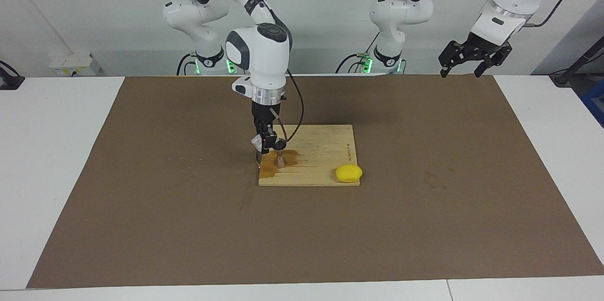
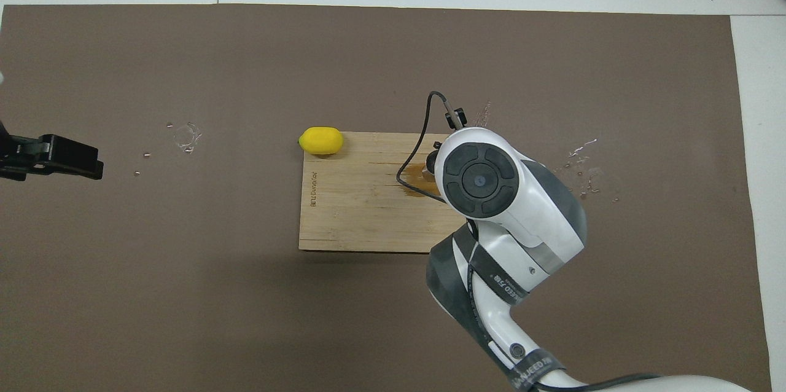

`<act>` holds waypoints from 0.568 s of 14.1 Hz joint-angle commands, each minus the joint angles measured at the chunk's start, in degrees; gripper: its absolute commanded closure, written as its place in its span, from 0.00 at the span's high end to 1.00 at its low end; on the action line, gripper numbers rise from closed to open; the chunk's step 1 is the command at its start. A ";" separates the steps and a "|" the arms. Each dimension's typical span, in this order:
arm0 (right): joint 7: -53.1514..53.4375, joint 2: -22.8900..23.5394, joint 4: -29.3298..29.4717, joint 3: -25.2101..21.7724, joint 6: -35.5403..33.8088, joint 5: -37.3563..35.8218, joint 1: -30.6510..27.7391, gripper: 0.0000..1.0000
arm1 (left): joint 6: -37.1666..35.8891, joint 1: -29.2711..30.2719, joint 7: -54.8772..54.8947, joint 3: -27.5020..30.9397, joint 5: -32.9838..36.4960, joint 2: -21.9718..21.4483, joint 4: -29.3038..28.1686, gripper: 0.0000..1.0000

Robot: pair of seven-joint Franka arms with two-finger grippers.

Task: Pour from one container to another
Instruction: 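Tilt the clear cup with the right gripper into the metal cup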

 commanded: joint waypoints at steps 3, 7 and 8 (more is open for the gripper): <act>0.45 0.02 0.11 0.49 1.37 8.13 -2.93 0.00 | -0.67 0.98 0.51 -0.45 -0.69 -1.37 -0.96 1.00; -0.52 0.37 0.02 0.49 1.46 13.94 -3.99 0.00 | -0.67 0.89 0.51 -0.45 -0.69 -1.37 -0.96 1.00; -1.39 0.37 -0.07 0.49 1.46 15.17 -4.60 0.00 | -0.67 0.98 0.51 -0.45 -0.60 -1.37 -0.96 1.00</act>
